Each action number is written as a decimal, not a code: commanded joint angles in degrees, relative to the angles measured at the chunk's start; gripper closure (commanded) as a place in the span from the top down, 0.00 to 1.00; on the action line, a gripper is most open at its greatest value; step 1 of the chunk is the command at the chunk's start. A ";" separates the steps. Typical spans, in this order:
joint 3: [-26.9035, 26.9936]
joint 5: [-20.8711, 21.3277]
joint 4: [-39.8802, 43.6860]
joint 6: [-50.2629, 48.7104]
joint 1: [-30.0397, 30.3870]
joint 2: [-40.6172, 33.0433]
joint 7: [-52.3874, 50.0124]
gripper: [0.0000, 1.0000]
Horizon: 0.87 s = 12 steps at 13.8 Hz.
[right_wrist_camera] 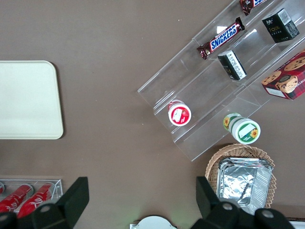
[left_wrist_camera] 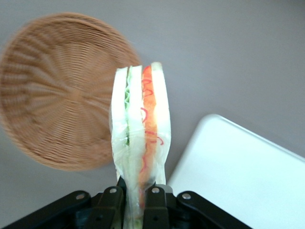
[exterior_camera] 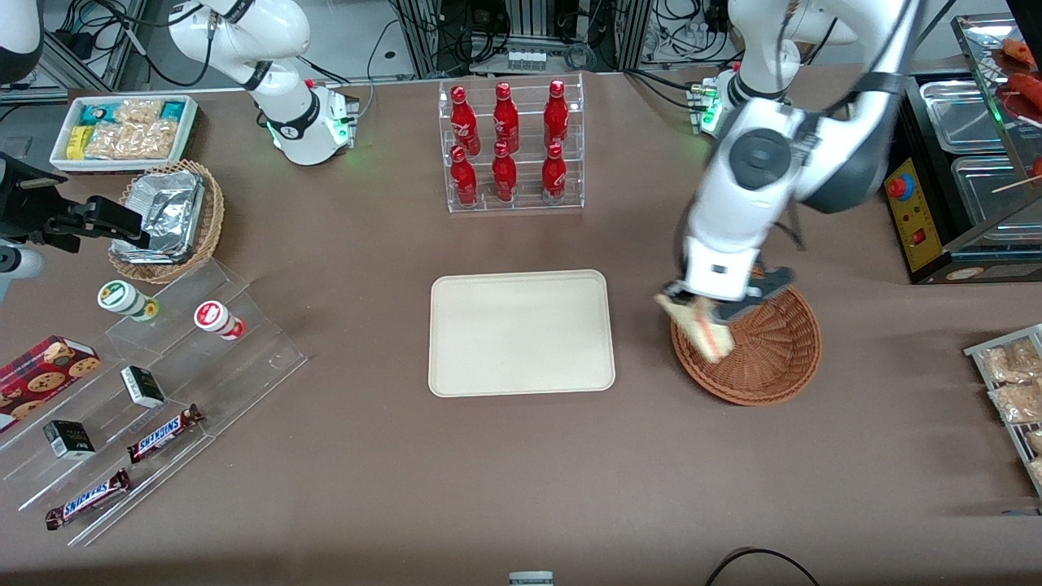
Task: Place sandwich from basket to tray
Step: 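Carry the held sandwich from the basket over the cream tray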
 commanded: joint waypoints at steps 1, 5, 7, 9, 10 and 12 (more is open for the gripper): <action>0.34 -1.51 7.67 -1.07 -4.79 7.50 2.45 0.00; -4.49 -6.96 14.36 -0.19 -5.23 14.01 12.82 0.00; -6.69 -6.70 17.34 0.08 -5.67 18.22 14.07 0.00; -6.79 -6.00 20.86 0.34 -8.12 22.62 14.34 0.00; -6.79 -6.00 22.35 1.04 -8.83 24.73 14.69 0.00; -6.79 -4.34 23.95 1.83 -10.67 27.81 14.51 0.00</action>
